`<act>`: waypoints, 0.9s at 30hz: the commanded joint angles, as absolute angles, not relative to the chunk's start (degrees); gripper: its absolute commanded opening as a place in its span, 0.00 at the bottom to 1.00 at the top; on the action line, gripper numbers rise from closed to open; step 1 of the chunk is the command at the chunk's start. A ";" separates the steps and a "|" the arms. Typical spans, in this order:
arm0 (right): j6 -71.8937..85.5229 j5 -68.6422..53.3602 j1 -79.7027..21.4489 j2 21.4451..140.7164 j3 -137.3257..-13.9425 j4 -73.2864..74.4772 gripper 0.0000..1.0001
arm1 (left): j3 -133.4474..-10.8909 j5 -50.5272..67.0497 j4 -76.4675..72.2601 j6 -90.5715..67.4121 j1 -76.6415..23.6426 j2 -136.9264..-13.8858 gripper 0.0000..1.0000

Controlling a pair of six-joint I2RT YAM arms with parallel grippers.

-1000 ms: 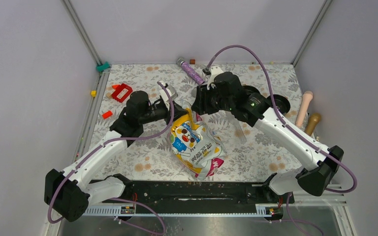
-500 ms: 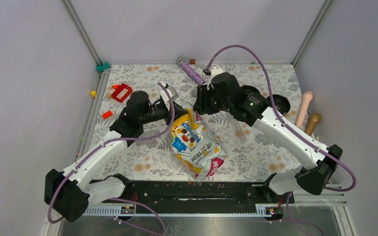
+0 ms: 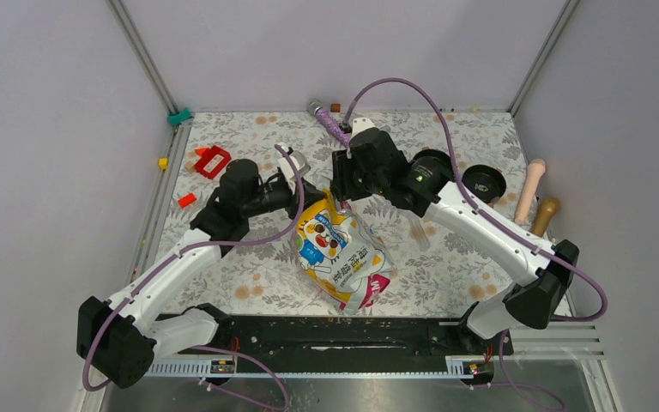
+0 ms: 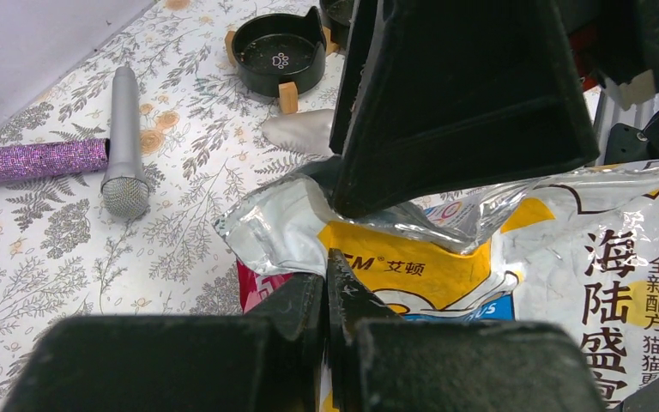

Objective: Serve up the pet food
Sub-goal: Open the pet food bag at the center of the board.

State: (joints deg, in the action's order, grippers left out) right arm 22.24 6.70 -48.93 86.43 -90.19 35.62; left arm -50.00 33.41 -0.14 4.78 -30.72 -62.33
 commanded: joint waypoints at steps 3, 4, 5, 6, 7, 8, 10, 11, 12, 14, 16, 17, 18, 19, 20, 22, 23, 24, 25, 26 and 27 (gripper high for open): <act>21.87 20.07 -49.39 84.85 -88.43 41.00 0.44 | -51.10 36.50 -14.83 5.80 -31.19 -56.62 0.00; 21.95 21.25 -49.36 84.16 -87.84 41.00 0.44 | -51.07 36.58 -14.93 5.80 -31.19 -56.56 0.00; 21.93 21.97 -49.39 83.60 -87.35 40.99 0.44 | -50.99 36.59 -14.94 5.82 -31.20 -56.60 0.00; 21.81 22.44 -49.39 83.32 -87.02 41.06 0.44 | -50.98 36.75 -14.94 5.81 -31.12 -56.60 0.00; 21.84 22.64 -49.39 82.98 -86.89 41.19 0.44 | -51.00 36.86 -14.94 5.80 -31.19 -56.61 0.00; 21.87 22.60 -49.37 82.82 -86.70 41.21 0.44 | -50.90 36.95 -14.99 5.84 -31.20 -56.58 0.00; 21.63 21.83 -49.37 82.60 -86.50 41.21 0.43 | -50.74 36.92 -15.01 5.92 -31.20 -56.47 0.00; 21.34 20.78 -49.39 82.58 -86.38 40.96 0.43 | -50.60 36.95 -15.15 5.94 -31.20 -56.43 0.00; 21.01 19.68 -49.39 82.65 -86.24 40.73 0.43 | -50.47 37.11 -15.24 5.97 -31.14 -56.35 0.00; 21.13 18.65 -49.39 83.17 -86.51 40.87 0.43 | -50.29 37.51 -15.29 6.05 -31.20 -56.26 0.00; 21.34 19.18 -49.38 83.95 -87.16 42.35 0.43 | -50.19 37.35 -15.08 6.51 -31.19 -55.96 0.00; 20.93 19.57 -49.37 84.29 -87.59 43.42 0.42 | -50.19 37.20 -14.96 6.70 -31.20 -55.80 0.00; 20.82 20.32 -49.33 84.44 -87.89 44.41 0.42 | -50.06 37.18 -14.95 6.83 -31.20 -55.62 0.00; 20.78 21.09 -49.39 84.55 -88.02 45.49 0.42 | -49.90 37.18 -14.89 7.04 -31.16 -55.41 0.00; 20.48 21.38 -49.39 84.46 -87.99 46.19 0.42 | -49.78 37.24 -14.93 7.13 -31.18 -55.23 0.00; 19.73 21.13 -49.39 84.15 -87.71 47.35 0.42 | -49.54 37.38 -15.01 7.35 -31.20 -54.90 0.00; 18.62 19.72 -49.34 83.99 -87.09 47.04 0.42 | -49.42 37.52 -15.07 7.38 -31.20 -54.87 0.00; 17.43 17.19 -49.39 83.99 -86.60 46.19 0.42 | -49.40 37.70 -15.11 7.38 -31.20 -54.85 0.00; 16.49 14.15 -49.39 84.33 -86.36 45.21 0.42 | -49.44 38.17 -15.13 7.38 -31.20 -54.84 0.00; 15.62 10.62 -49.39 84.99 -86.37 44.10 0.42 | -49.40 38.58 -15.12 7.32 -31.19 -54.94 0.00; 14.47 6.37 -49.39 85.82 -86.70 43.06 0.42 | -49.40 38.95 -15.16 7.30 -31.20 -55.01 0.00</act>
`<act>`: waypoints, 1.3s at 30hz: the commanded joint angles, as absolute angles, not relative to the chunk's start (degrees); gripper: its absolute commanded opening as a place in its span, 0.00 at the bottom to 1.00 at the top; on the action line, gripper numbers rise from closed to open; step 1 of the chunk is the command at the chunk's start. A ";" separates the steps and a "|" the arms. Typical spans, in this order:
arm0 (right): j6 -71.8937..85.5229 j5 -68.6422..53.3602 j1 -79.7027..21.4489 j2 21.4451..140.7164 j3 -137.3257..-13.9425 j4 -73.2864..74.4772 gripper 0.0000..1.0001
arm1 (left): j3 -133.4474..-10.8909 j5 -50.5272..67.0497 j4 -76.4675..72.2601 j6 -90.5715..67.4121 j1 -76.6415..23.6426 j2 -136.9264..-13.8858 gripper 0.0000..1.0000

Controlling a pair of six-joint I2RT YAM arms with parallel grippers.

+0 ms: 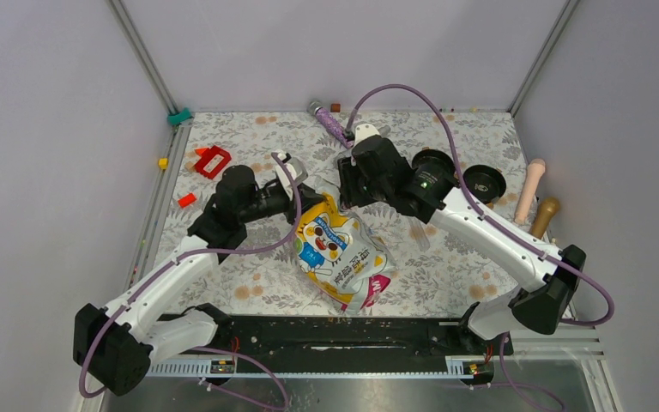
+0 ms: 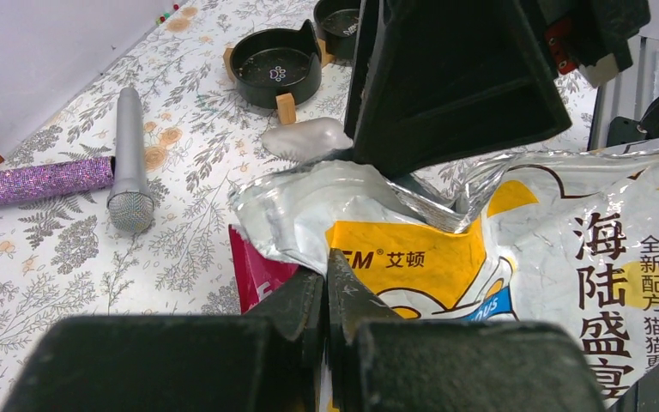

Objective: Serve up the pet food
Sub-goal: Open the pet food bag at the center of the board.

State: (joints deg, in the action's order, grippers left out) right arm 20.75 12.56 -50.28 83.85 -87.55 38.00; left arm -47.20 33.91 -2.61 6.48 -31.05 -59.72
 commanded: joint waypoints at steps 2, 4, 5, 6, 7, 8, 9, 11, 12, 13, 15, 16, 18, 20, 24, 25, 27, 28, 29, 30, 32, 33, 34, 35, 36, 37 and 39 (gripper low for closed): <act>14.14 0.62 -49.39 87.85 -88.50 42.14 0.41 | -49.31 39.27 -15.20 7.21 -31.20 -55.25 0.00; 14.53 -3.24 -49.40 89.54 -90.32 40.99 0.41 | -49.22 39.35 -15.41 6.97 -31.20 -55.46 0.00; 14.69 -3.82 -49.41 90.28 -91.26 40.82 0.41 | -49.15 39.34 -15.45 6.88 -31.16 -55.54 0.00; 14.67 -3.68 -49.40 90.87 -92.29 40.74 0.41 | -49.10 39.44 -15.53 6.86 -31.14 -55.56 0.00; 14.69 -3.18 -49.39 91.45 -93.08 40.57 0.41 | -49.05 39.43 -15.62 6.79 -31.19 -55.50 0.00; 14.78 -1.90 -49.37 91.94 -93.64 40.60 0.40 | -49.01 39.35 -15.72 6.77 -31.20 -55.42 0.00; 14.89 -1.14 -49.39 92.47 -94.09 40.85 0.40 | -48.85 39.27 -15.81 6.77 -31.19 -55.33 0.00; 15.11 -0.58 -49.44 93.01 -93.76 41.46 0.39 | -48.55 38.76 -16.05 6.80 -31.19 -54.88 0.00; 15.09 -1.00 -49.37 92.99 -93.07 41.58 0.39 | -48.33 38.52 -16.19 6.99 -31.17 -54.58 0.00; 15.04 -1.64 -49.39 92.93 -92.32 41.92 0.39 | -48.11 38.31 -16.44 6.96 -31.19 -54.34 0.00; 14.53 -3.27 -49.38 93.02 -91.37 44.33 0.39 | -47.63 37.75 -17.14 6.95 -31.20 -53.95 0.00; 14.36 -4.18 -49.39 92.93 -90.95 45.76 0.39 | -47.42 37.35 -17.35 6.96 -31.20 -53.82 0.00; 13.89 -5.62 -49.47 91.86 -88.54 49.04 0.38 | -47.33 35.81 -17.68 6.73 -31.20 -53.52 0.00; 13.27 -5.39 -49.57 89.84 -85.08 52.35 0.38 | -47.29 34.64 -17.65 6.94 -31.20 -53.08 0.00; 13.77 2.34 -49.63 82.12 -76.09 56.81 0.38 | -47.57 33.94 -17.42 7.22 -31.17 -52.35 0.00; 13.63 4.48 -49.61 80.09 -74.10 57.19 0.38 | -47.81 33.88 -17.31 7.21 -31.13 -52.35 0.00; 13.58 8.23 -49.55 76.07 -71.57 58.17 0.38 | -48.61 33.74 -16.84 7.09 -31.20 -52.60 0.00; 13.62 10.05 -49.57 74.61 -70.99 58.86 0.38 | -49.05 33.79 -16.46 6.93 -31.16 -52.76 0.00; 13.63 11.73 -49.57 73.25 -70.58 58.62 0.37 | -49.53 33.92 -16.03 6.86 -31.13 -53.00 0.00; 13.02 12.67 -49.57 72.18 -70.02 56.92 0.37 | -49.95 34.42 -15.85 6.71 -31.17 -53.20 0.00; 11.25 10.64 -49.59 71.16 -69.37 51.71 0.36 | -50.69 35.89 -15.94 6.20 -31.20 -53.94 0.00; 10.45 7.69 -49.57 71.65 -70.07 49.56 0.36 | -50.97 36.70 -16.20 5.66 -31.20 -54.24 0.00; 9.64 4.49 -49.57 72.68 -71.13 47.95 0.36 | -51.38 37.51 -16.16 5.14 -31.20 -54.64 0.00; 9.16 2.57 -49.55 73.99 -72.48 46.49 0.36 | -51.88 38.05 -15.59 5.03 -31.18 -54.93 0.00; 8.76 0.98 -49.57 75.63 -74.08 45.81 0.36 | -52.28 38.16 -14.99 4.87 -31.18 -55.13 0.00; 8.63 0.29 -49.57 77.25 -75.95 45.29 0.35 | -52.66 38.19 -14.39 4.78 -31.18 -55.21 0.00; 9.13 0.20 -49.60 80.27 -79.69 45.09 0.33 | -53.02 37.96 -12.81 4.89 -31.20 -55.00 0.00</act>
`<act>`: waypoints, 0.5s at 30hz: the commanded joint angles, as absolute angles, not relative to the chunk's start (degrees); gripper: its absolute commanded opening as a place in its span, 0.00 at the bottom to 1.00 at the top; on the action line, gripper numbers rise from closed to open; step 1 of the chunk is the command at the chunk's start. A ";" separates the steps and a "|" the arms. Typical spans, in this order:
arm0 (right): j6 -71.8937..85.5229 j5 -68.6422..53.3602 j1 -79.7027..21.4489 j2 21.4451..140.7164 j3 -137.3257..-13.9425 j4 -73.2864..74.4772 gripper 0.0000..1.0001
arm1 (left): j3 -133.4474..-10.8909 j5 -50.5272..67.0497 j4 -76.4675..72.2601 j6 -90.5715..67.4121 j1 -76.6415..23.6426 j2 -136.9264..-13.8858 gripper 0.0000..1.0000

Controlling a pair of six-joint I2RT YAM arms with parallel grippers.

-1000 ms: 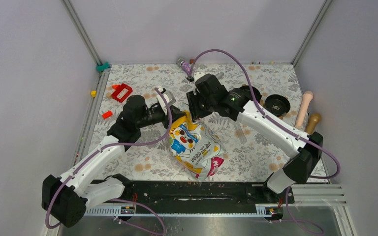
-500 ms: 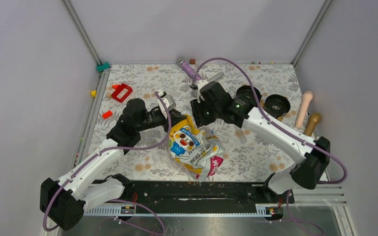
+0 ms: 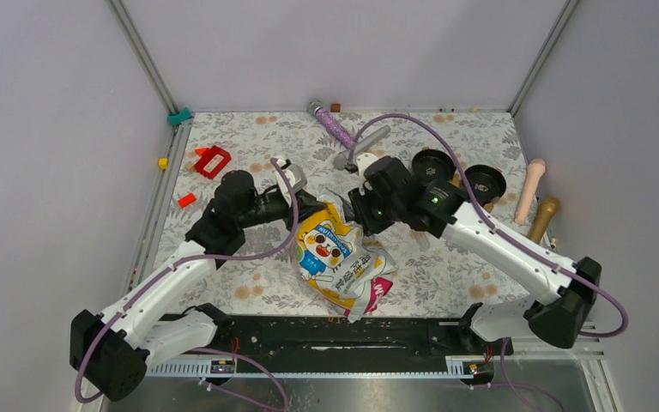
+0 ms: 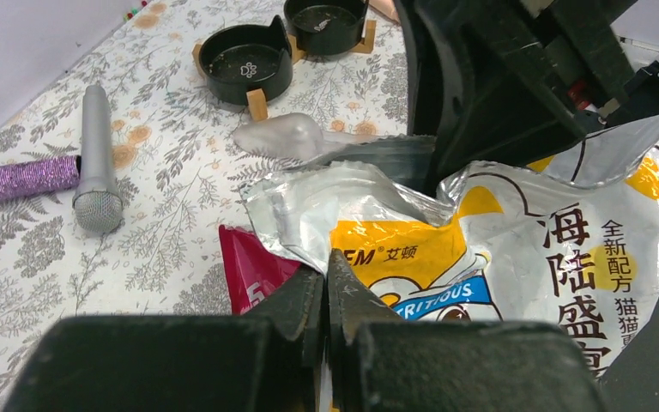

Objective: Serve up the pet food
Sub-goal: Open the pet food bag at the center of the board.

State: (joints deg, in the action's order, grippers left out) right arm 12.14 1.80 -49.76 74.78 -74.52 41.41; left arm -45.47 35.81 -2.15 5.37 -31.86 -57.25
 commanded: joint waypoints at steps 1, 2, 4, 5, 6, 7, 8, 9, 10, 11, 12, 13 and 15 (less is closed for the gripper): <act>9.39 -1.05 -49.57 81.29 -80.85 44.97 0.28 | -53.08 37.30 -12.60 4.42 -31.17 -54.75 0.00; 9.93 -2.22 -49.57 82.02 -81.49 44.72 0.21 | -53.03 36.11 -12.44 3.57 -31.21 -54.49 0.00; 11.41 -5.16 -49.59 81.38 -81.01 43.50 0.11 | -53.55 30.65 -10.43 0.63 -31.33 -53.67 0.13; 12.81 -6.47 -49.57 80.17 -79.82 42.29 0.09 | -54.79 26.31 -7.66 -2.60 -31.56 -53.12 0.27; 14.87 -6.79 -49.57 78.66 -77.98 40.76 0.06 | -56.24 22.12 -4.19 -5.61 -31.65 -52.44 0.46; 17.90 -6.04 -49.57 76.66 -76.07 39.45 0.03 | -57.16 18.88 -1.64 -8.25 -31.72 -51.56 0.65; 20.93 -5.57 -49.57 74.42 -73.32 37.60 0.00 | -57.52 16.26 -0.30 -11.16 -31.84 -50.52 0.87; 23.72 -6.21 -49.53 72.43 -70.49 34.13 0.00 | -57.31 14.49 1.09 -13.71 -32.01 -49.22 0.97; 26.17 -7.71 -49.47 70.47 -67.99 31.67 0.00 | -56.75 13.17 2.07 -16.85 -32.20 -47.85 0.99; 28.31 -10.00 -49.38 68.93 -65.87 29.42 0.00 | -56.43 11.94 3.21 -19.97 -32.32 -46.48 0.99; 30.28 -11.77 -49.40 67.67 -64.32 27.24 0.00 | -56.03 11.06 4.51 -22.96 -32.53 -44.84 0.99; 32.00 -13.21 -49.37 66.64 -62.83 25.14 0.00 | -55.61 10.29 6.11 -26.60 -32.83 -43.62 0.99; 35.65 -15.28 -49.39 64.86 -59.97 19.81 0.00 | -54.09 9.61 9.66 -32.38 -33.46 -41.53 0.99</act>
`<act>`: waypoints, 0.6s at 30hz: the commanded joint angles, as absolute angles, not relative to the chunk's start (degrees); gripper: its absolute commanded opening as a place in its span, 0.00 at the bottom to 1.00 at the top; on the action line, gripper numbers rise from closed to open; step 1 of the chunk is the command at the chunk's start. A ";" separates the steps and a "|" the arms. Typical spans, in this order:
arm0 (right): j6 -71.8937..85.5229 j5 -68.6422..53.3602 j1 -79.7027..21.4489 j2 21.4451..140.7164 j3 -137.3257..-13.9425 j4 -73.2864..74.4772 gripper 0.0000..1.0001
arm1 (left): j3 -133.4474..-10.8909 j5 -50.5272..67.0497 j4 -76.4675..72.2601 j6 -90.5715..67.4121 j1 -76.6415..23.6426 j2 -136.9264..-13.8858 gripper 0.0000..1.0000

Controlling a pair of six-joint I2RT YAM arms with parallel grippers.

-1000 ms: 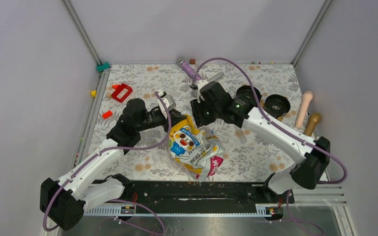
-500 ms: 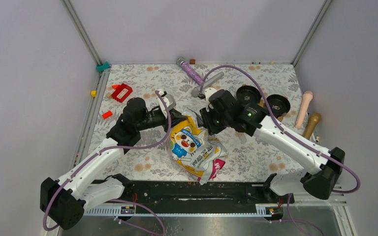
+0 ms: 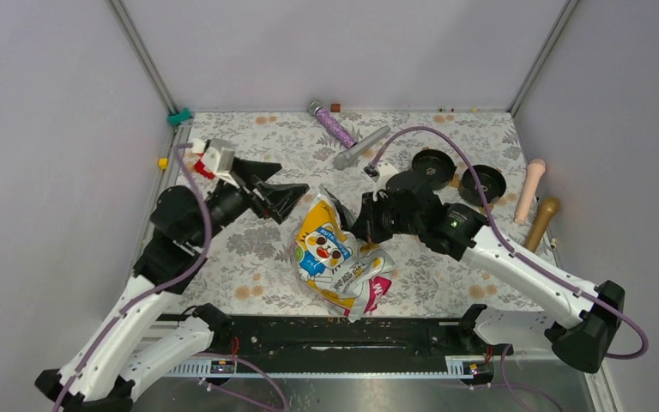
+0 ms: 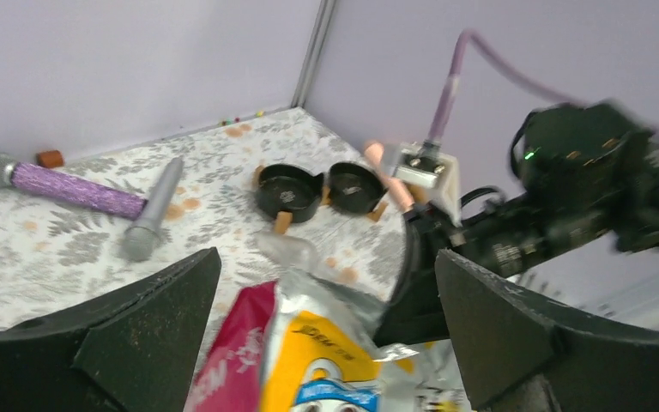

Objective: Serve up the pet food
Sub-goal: Open the pet food bag at the center of the board.

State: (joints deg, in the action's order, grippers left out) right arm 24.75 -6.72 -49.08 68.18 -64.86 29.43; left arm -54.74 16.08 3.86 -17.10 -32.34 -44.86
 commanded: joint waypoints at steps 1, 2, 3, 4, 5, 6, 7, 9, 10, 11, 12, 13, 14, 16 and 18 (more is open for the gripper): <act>38.13 -15.78 -49.39 64.16 -58.50 16.79 0.00 | -52.76 10.10 10.96 -35.07 -34.25 -40.54 0.99; 39.64 -15.98 -49.36 63.47 -57.39 14.25 0.00 | -51.23 10.24 11.87 -37.45 -35.21 -39.55 0.99; 40.93 -15.97 -49.31 63.04 -56.56 12.21 0.00 | -49.43 10.16 12.38 -40.24 -36.61 -38.53 0.99; 41.90 -15.73 -49.30 62.75 -56.07 10.73 0.00 | -47.72 9.96 12.47 -42.47 -38.33 -37.71 0.99; 42.79 -15.75 -49.23 62.75 -55.90 9.48 0.00 | -46.60 9.00 12.79 -43.88 -40.12 -37.02 0.99; 43.68 -15.93 -49.27 62.84 -55.71 8.43 0.00 | -46.18 7.20 13.67 -44.96 -42.06 -36.71 0.99; 44.78 -16.45 -49.26 63.04 -55.12 6.66 0.00 | -46.22 4.01 15.59 -45.80 -43.83 -36.77 0.99; 47.50 -18.04 -49.28 63.60 -53.37 2.16 0.00 | -47.17 -0.60 18.38 -47.45 -47.15 -38.35 0.99; 48.53 -18.76 -49.30 63.94 -52.67 -0.32 0.00 | -47.90 -2.41 18.95 -47.88 -49.14 -39.52 0.99; 49.28 -19.20 -49.24 64.37 -52.11 -1.80 0.00 | -48.38 -3.93 19.06 -48.46 -50.41 -40.84 0.99; 49.64 -19.38 -49.30 64.74 -51.78 -2.38 0.00 | -48.92 -5.04 18.96 -49.08 -51.49 -42.69 0.98; 50.01 -19.60 -49.28 64.99 -51.43 -2.74 0.00 | -49.60 -5.67 18.95 -49.25 -52.52 -44.11 0.95; 50.23 -19.49 -49.28 64.99 -50.95 -3.00 0.00 | -50.52 -6.71 19.25 -49.06 -53.50 -45.50 0.93; 50.54 -18.76 -49.31 64.64 -50.12 -3.39 0.00 | -52.27 -10.42 21.58 -49.19 -55.10 -48.19 0.85; 50.16 -17.99 -49.26 63.75 -49.54 -3.18 0.00 | -53.69 -13.96 24.17 -49.85 -56.17 -50.26 0.75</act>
State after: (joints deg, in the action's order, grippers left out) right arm 47.05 -14.74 -48.86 64.90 -50.24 3.64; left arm -48.69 -4.27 21.39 -47.55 -54.19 -47.59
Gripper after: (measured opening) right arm 0.026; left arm 0.830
